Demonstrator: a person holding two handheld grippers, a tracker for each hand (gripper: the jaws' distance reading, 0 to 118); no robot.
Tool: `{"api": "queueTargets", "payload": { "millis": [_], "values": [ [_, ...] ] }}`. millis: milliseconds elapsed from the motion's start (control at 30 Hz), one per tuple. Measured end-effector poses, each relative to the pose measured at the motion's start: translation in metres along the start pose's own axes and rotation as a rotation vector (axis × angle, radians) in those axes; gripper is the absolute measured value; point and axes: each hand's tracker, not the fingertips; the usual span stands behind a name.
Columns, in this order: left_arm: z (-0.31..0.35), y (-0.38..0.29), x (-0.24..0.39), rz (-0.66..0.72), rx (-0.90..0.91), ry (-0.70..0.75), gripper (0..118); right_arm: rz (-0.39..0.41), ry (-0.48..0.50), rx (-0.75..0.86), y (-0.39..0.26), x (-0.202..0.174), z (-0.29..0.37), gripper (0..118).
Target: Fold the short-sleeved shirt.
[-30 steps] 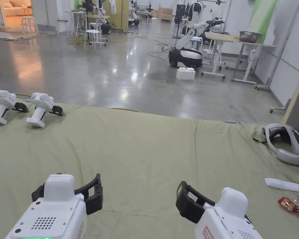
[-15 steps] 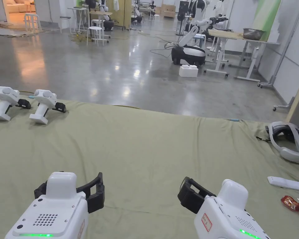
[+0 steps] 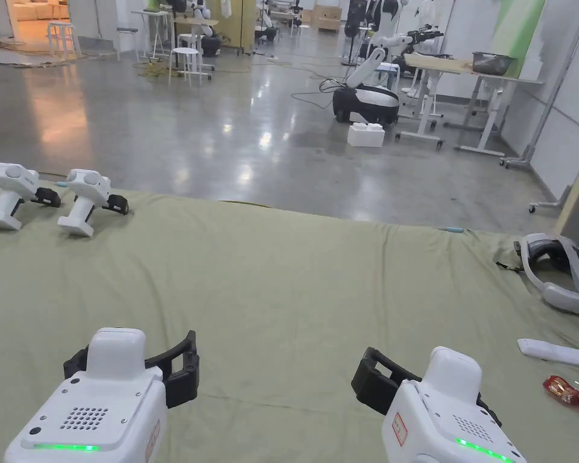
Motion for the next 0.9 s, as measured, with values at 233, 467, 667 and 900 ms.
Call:
{"api": "queueTargets", "payload": {
  "millis": [233,467,667,900],
  "values": [
    [0.000,0.000,-0.001,0.001,-0.006,0.001,94,-0.015,-0.028,-0.034,-0.004,0.004,-0.005,115],
    [-0.001,-0.002,-0.003,-0.001,-0.017,0.003,94,0.105,-0.075,0.071,-0.009,0.009,-0.007,115],
    [-0.002,-0.003,-0.004,0.001,-0.020,0.005,94,0.170,-0.052,0.112,-0.013,0.015,-0.006,116],
    [-0.002,-0.006,-0.003,-0.006,-0.029,-0.002,94,0.134,-0.022,0.081,-0.012,0.013,-0.005,116]
  ]
}}
